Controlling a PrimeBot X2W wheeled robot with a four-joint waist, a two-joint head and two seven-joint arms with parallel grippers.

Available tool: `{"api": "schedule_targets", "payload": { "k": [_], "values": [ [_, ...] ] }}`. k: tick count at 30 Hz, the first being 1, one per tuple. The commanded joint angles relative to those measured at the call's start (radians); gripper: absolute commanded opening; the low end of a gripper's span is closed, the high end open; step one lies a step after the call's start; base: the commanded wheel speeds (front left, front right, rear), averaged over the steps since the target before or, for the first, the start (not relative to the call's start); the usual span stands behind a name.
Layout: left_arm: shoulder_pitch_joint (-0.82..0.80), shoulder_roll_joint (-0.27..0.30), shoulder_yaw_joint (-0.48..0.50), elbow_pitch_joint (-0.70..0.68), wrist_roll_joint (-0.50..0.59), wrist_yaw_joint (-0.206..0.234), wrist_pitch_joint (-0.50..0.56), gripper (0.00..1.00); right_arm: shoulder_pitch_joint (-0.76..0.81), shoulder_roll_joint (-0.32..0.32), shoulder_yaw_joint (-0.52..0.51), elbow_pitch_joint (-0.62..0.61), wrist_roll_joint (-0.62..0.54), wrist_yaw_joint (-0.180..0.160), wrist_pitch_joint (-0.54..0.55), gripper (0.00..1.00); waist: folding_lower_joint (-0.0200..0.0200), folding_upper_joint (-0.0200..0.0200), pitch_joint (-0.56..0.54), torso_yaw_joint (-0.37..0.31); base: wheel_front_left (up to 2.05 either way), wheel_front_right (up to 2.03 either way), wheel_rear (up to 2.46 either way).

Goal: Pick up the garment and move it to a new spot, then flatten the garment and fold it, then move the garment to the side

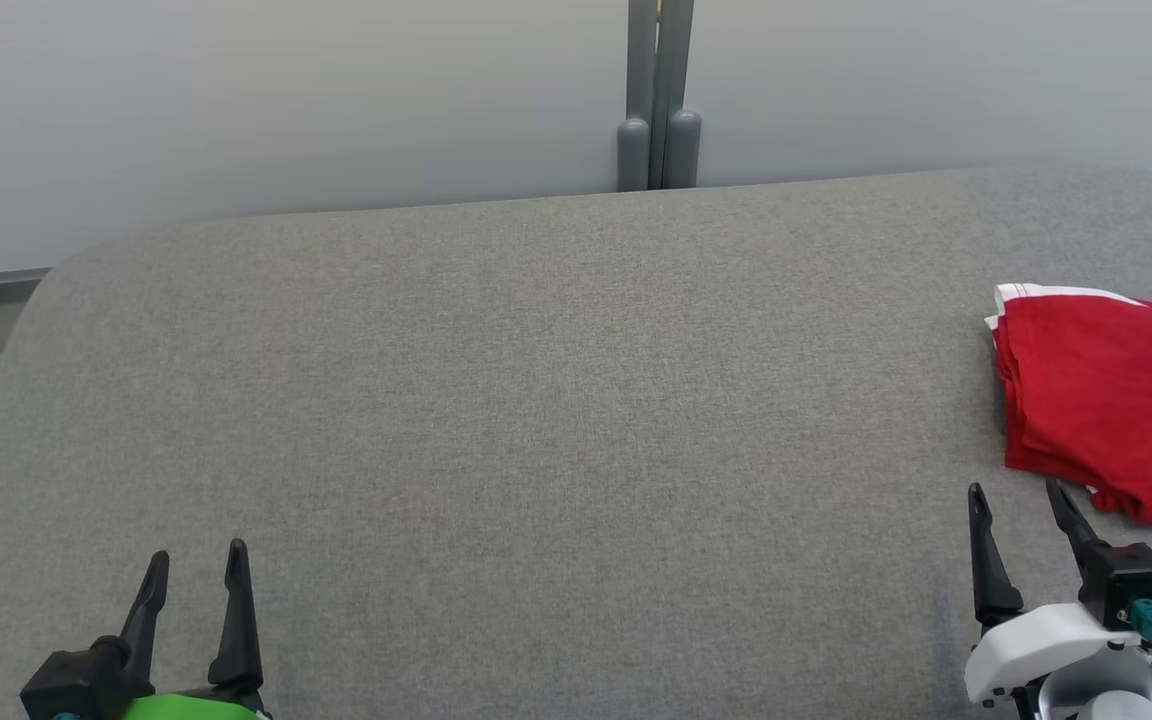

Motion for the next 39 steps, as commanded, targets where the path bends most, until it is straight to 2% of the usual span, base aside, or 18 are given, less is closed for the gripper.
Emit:
{"api": "schedule_targets", "payload": {
  "k": [1,21,26,27,32,39],
  "values": [
    [-0.008,0.000,0.008,0.001,0.015,-0.004,-0.004,1.00,0.009,-0.001,0.007,-0.004,0.009,-0.001,-0.004,1.00,0.0000,0.0000,0.000,-0.001,0.00,0.00,0.00],
    [-0.017,-0.019,0.024,0.018,0.041,-0.019,-0.004,1.00,0.005,-0.001,0.032,-0.005,0.026,-0.001,-0.004,1.00,0.0000,0.0000,-0.002,0.005,0.00,0.00,0.00],
    [-0.019,-0.020,0.028,0.008,0.053,-0.021,-0.004,1.00,0.015,-0.002,0.083,-0.037,0.038,-0.001,-0.004,1.00,0.0000,0.0000,-0.003,0.004,0.00,0.00,0.00],
    [-0.006,-0.019,0.026,0.009,0.048,-0.017,0.000,0.00,0.003,0.001,0.089,-0.036,0.035,0.000,0.000,0.00,0.0000,0.0000,-0.003,0.004,0.00,0.00,0.00],
    [0.005,-0.035,0.024,0.051,0.039,-0.017,0.008,0.00,0.017,0.012,0.087,0.008,0.042,0.000,0.009,0.00,0.0000,0.0000,-0.003,0.003,0.00,0.00,0.00],
    [-0.018,-0.041,0.036,0.052,-0.087,-0.018,0.046,0.00,-0.003,0.011,0.077,0.012,0.197,0.000,0.051,0.00,0.0000,0.0000,-0.003,0.003,0.00,0.00,0.00]
  ]
}}
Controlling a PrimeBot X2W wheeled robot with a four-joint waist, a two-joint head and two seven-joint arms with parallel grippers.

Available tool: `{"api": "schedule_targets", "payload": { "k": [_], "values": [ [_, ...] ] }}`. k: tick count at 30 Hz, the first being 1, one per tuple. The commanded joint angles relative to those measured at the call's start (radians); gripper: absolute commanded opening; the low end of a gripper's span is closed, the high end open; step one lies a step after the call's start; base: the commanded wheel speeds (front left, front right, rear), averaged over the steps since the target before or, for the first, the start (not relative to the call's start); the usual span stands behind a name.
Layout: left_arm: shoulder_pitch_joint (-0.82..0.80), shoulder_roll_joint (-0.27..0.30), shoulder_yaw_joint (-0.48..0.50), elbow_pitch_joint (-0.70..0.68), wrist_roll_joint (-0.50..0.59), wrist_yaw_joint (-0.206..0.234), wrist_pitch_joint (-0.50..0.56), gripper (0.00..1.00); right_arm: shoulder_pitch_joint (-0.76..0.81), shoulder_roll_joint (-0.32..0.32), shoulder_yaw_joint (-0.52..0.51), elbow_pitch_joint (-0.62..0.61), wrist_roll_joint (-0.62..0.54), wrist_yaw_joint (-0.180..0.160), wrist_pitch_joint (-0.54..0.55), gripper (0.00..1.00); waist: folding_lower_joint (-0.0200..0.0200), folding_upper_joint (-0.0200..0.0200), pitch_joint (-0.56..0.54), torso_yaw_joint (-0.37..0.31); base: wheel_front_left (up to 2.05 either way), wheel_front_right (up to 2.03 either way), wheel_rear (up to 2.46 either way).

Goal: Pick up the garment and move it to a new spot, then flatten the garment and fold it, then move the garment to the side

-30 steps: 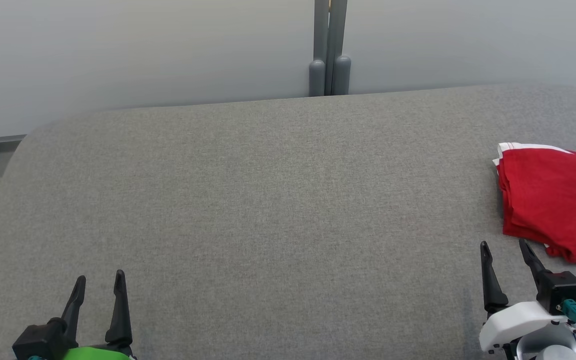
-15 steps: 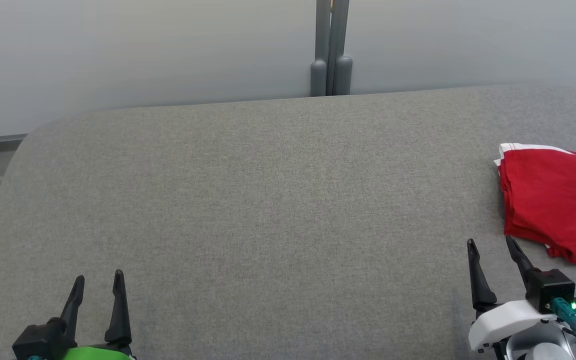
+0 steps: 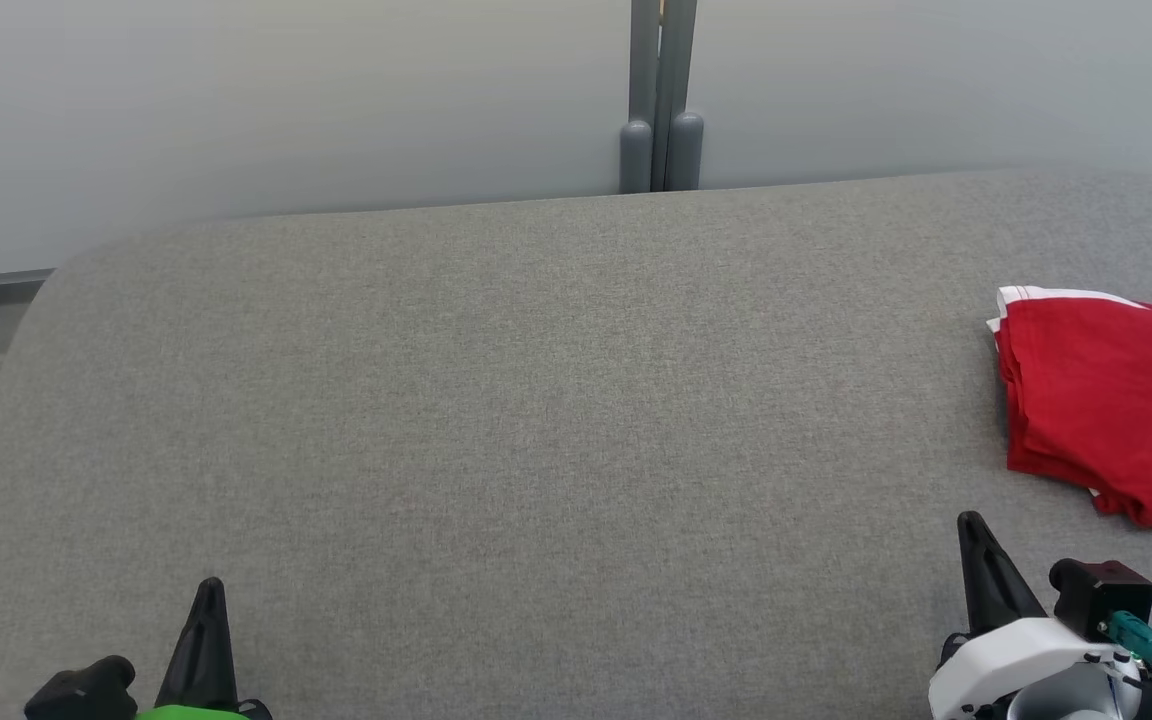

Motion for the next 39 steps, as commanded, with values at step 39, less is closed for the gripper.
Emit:
{"api": "schedule_targets", "payload": {
  "k": [39],
  "values": [
    [-0.113,-0.024,0.048,-0.021,-0.573,-0.002,0.159,0.00,-0.077,-0.010,-0.009,-0.039,0.706,-0.001,0.148,0.00,0.0000,0.0000,0.002,-0.004,0.00,0.00,0.00]
  ]
}}
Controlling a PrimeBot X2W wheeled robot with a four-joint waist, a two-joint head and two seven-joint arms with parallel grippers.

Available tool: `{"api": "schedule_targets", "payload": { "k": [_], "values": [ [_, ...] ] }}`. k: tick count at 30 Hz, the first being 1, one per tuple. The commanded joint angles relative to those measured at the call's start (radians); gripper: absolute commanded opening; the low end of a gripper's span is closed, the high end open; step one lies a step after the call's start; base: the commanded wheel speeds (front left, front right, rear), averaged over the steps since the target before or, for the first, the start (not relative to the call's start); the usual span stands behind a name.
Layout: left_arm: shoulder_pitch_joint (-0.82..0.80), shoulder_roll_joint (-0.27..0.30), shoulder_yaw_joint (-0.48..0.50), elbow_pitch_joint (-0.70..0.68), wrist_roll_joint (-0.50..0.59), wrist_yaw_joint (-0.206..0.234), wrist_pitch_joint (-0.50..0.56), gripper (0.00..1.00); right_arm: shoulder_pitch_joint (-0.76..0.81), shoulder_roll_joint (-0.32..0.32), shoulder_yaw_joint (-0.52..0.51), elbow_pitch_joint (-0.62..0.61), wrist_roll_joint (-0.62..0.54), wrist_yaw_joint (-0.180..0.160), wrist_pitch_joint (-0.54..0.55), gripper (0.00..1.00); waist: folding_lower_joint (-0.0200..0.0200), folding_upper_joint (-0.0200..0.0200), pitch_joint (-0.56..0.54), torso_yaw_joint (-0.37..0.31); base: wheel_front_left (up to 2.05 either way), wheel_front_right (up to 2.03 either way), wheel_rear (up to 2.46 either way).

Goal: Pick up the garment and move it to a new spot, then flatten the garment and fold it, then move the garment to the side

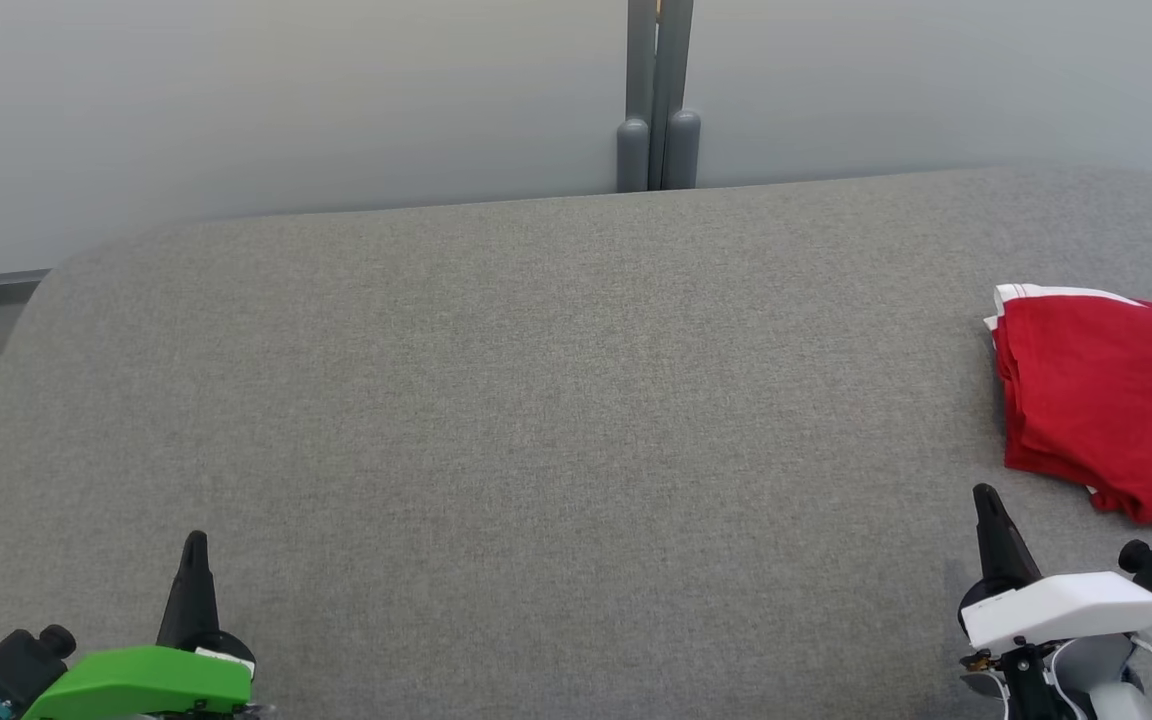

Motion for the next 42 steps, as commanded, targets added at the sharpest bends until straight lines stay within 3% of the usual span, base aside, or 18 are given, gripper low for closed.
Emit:
{"api": "schedule_targets", "payload": {
  "k": [1,42],
  "values": [
    [-0.029,0.002,0.009,-0.014,-0.037,-0.002,0.009,0.00,-0.028,-0.006,-0.005,-0.014,0.043,0.000,0.008,0.00,0.0000,0.0000,0.000,0.000,0.00,0.00,0.00],
    [-0.091,-0.016,0.038,-0.014,-0.411,-0.004,0.118,0.00,-0.066,-0.010,-0.013,-0.023,0.501,0.000,0.114,0.00,0.0000,0.0000,0.002,-0.004,0.00,0.00,0.00]
  ]
}}
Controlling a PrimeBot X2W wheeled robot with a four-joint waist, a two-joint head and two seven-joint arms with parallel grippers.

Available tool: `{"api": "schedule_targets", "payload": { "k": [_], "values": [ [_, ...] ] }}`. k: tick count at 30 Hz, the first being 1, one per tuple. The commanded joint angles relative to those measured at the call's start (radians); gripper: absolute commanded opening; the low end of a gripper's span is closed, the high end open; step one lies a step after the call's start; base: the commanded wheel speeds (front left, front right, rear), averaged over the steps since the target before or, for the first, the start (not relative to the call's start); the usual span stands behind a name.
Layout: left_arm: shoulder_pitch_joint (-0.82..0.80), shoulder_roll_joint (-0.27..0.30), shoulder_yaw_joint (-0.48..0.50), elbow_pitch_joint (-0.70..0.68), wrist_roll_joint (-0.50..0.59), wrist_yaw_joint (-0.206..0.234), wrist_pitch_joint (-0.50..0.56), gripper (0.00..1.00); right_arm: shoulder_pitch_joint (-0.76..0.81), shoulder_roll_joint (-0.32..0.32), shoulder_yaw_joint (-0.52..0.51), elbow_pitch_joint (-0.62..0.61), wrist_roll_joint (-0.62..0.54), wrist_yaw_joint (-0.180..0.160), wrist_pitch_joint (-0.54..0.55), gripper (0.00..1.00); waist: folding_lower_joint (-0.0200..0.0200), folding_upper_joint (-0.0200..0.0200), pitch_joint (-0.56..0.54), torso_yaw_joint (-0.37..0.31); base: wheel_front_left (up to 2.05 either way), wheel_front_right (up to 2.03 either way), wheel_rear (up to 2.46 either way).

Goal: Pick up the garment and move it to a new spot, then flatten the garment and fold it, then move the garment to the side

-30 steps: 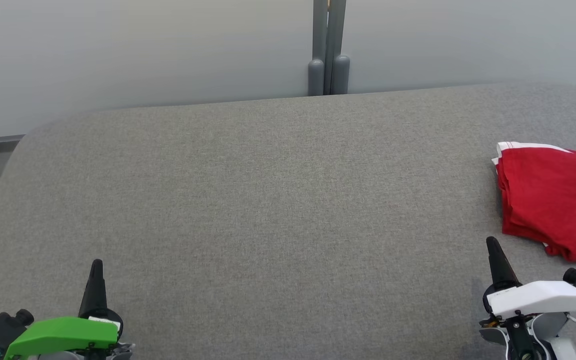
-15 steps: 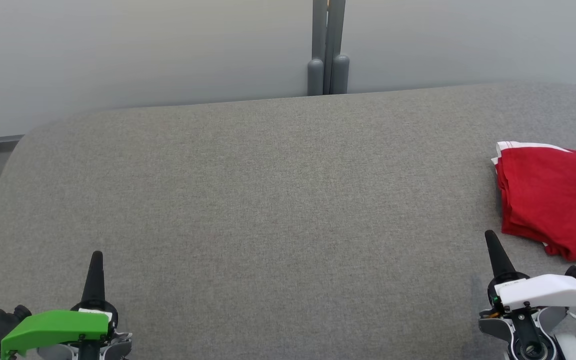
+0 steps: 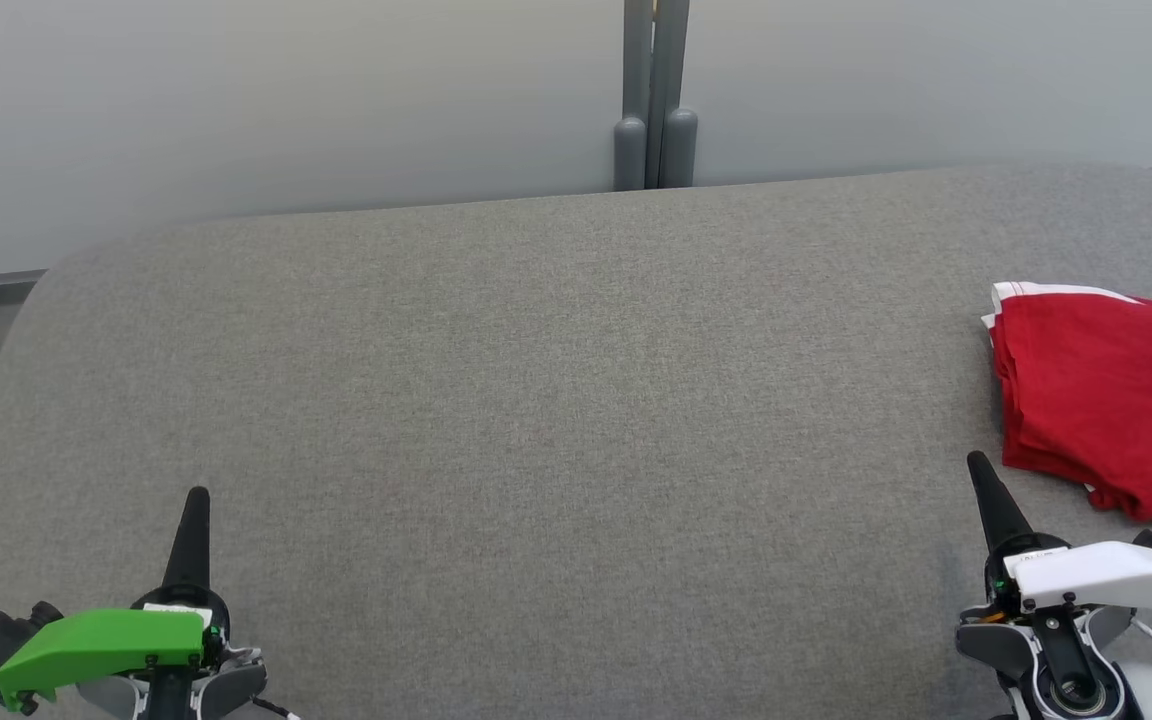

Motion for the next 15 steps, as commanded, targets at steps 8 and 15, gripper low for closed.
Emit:
{"api": "schedule_targets", "payload": {
  "k": [8,15],
  "values": [
    [-0.031,-0.002,0.011,-0.007,-0.082,-0.005,0.024,0.00,-0.022,-0.007,-0.004,-0.010,0.090,0.001,0.022,0.00,0.0000,-0.0001,0.000,-0.001,0.00,0.00,0.00],
    [-0.041,-0.004,0.015,-0.006,-0.130,-0.005,0.037,0.00,-0.030,-0.007,-0.005,-0.011,0.152,0.001,0.035,0.00,0.0000,-0.0001,0.001,-0.001,0.00,0.00,0.00]
  ]
}}
